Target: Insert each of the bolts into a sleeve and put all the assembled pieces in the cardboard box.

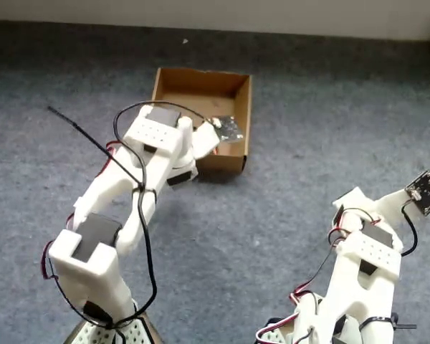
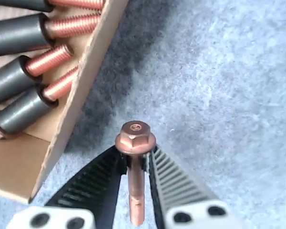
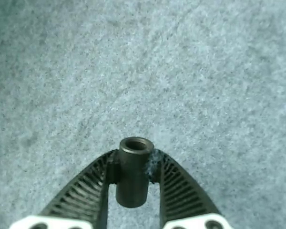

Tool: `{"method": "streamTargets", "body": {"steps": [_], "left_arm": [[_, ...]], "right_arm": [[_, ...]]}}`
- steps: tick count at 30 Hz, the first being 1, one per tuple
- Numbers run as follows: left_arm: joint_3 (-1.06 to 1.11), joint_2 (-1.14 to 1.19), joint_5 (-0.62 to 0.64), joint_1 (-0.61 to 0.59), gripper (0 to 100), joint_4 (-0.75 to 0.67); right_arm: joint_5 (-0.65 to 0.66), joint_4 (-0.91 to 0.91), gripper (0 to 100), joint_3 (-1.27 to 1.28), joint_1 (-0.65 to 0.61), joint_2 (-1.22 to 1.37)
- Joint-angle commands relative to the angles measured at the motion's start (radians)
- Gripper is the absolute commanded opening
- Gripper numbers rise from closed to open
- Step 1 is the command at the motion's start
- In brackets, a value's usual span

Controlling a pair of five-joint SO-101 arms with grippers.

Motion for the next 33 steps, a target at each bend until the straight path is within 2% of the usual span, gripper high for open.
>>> {"method": "streamTargets", "body": {"steps": [1, 4, 10, 14, 16, 20, 26, 29, 33], "left_arm": [[0.113, -0.203, 0.015, 0.042, 1, 0.009], [0.234, -0.346, 0.051, 0.064, 1, -0.025], [0.441, -0.625, 0.288, 0.045, 1, -0.226], [0.516, -0.745, 0.408, 0.042, 1, -0.284], [0.538, -0.780, 0.457, 0.041, 1, -0.292], [0.575, -0.829, 0.621, 0.047, 1, -0.324], [0.619, -0.897, 0.928, 0.041, 1, -0.362], [0.645, -0.980, 0.999, 0.045, 1, -0.362], [0.694, -1.162, 1.016, 0.041, 1, -0.370]], "right_arm": [[0.048, -0.018, 0.5, -0.005, -0.021, -0.048], [0.066, -0.016, 0.5, -0.005, -0.068, -0.048], [0.066, -0.015, 0.5, -0.010, -0.094, -0.050], [0.068, -0.002, 0.5, -0.012, -0.120, -0.050], [0.068, 0.059, 0.5, -0.015, -0.151, -0.070], [0.072, 0.147, 0.5, -0.007, -0.252, -0.278], [0.178, 0.236, 0.5, 0.013, -0.417, -0.628], [0.180, 0.265, 0.5, 0.030, -0.504, -0.719], [0.180, 0.271, 0.5, 0.047, -0.615, -0.756]]}}
